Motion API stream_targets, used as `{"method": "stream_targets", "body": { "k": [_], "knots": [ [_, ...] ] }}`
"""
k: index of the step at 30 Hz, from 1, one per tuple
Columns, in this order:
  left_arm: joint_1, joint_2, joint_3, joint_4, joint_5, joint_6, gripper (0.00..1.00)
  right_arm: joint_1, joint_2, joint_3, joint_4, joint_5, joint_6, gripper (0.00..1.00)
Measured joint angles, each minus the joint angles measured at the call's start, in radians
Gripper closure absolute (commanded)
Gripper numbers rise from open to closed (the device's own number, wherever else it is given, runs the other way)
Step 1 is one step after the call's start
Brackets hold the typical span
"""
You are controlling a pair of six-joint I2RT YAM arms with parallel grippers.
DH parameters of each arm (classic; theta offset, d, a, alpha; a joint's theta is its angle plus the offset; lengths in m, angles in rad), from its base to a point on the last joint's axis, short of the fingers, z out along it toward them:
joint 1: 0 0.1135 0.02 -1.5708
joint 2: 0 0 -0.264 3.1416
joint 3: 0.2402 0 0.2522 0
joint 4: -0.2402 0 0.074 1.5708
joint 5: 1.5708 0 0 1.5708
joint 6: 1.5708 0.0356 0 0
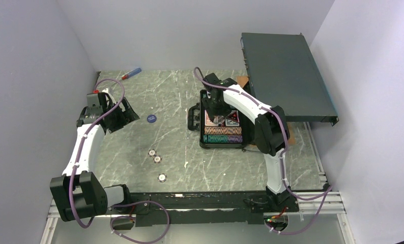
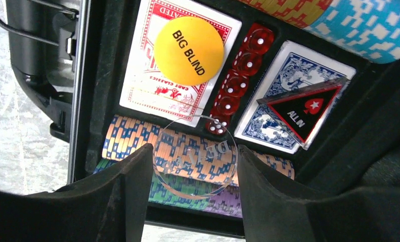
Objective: Pack up texas hold em set
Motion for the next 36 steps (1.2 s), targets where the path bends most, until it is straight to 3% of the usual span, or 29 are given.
{"method": "stream_targets", "body": {
  "k": [15, 26, 32, 36],
  "knots": [
    [0.0, 0.007, 0.0, 0.001, 0.008, 0.0, 0.1, -0.042, 0.133, 0.095, -0.036, -0.164, 0.026, 1.0],
    [0.0, 0.008, 0.0, 0.001, 0.008, 0.0, 0.11, -0.06, 0.185, 0.148, -0.032, -0.182, 0.041, 0.98],
    [0.0, 0.01, 0.0, 0.001, 0.008, 0.0, 0.1, -0.06, 0.187, 0.155, -0.029, -0.184, 0.04, 0.48],
    [0.0, 0.011, 0.0, 0.002, 0.008, 0.0, 0.08, -0.056, 0.182, 0.146, -0.022, -0.187, 0.039, 0.26]
  ]
}}
